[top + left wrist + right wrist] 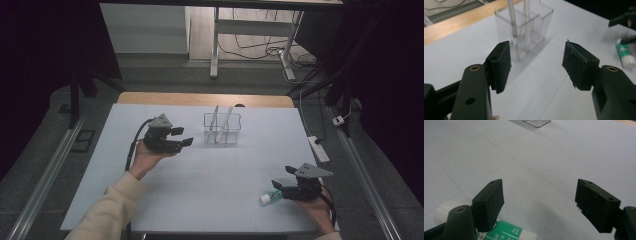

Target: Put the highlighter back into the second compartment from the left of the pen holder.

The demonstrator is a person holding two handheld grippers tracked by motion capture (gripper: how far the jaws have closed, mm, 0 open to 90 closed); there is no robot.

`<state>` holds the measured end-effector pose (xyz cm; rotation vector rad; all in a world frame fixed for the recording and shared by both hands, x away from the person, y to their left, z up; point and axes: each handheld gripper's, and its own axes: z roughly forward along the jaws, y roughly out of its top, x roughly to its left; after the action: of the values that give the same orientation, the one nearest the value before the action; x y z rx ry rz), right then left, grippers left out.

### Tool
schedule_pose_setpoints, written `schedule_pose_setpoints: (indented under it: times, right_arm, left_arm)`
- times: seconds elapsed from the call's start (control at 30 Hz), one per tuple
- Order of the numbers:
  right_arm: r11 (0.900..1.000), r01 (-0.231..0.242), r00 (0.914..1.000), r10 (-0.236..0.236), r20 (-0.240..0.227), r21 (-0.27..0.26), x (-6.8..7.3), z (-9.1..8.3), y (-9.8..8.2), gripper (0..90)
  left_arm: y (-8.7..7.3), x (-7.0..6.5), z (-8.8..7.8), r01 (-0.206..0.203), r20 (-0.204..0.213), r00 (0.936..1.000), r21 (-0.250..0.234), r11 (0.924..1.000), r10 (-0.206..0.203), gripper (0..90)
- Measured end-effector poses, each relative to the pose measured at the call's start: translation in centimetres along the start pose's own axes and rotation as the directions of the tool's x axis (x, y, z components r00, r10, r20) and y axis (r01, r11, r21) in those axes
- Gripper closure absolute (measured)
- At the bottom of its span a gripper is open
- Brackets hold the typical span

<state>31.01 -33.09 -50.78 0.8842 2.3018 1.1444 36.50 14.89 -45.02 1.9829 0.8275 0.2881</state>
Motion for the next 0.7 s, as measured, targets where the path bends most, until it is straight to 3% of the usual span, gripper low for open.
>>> schedule_pose_setpoints:
  times: [0.13,0.4,0.7]
  right_arm:
    - [1.0,-0.012,0.9999,0.012,0.006,0.002,-0.2,-0.1,0.1,21.7]
    - [0.999,-0.043,0.9991,0.043,-0.001,-0.019,-0.5,-0.4,0.2,21.8]
    - [0.999,-0.037,0.9993,0.037,-0.009,-0.013,-0.4,-0.2,0.2,22.3]
  left_arm:
    - [-2.2,-0.4,-1.4,0.001,-0.055,0.9985,-0.012,0.9999,-0.002,39.1]
    - [-5.7,-1.0,-4.4,0.02,-0.065,0.9977,0.0,0.9998,-0.02,38.5]
    - [-9.0,-1.4,-6.9,0.051,-0.083,0.9953,0.018,0.9985,-0.049,37.6]
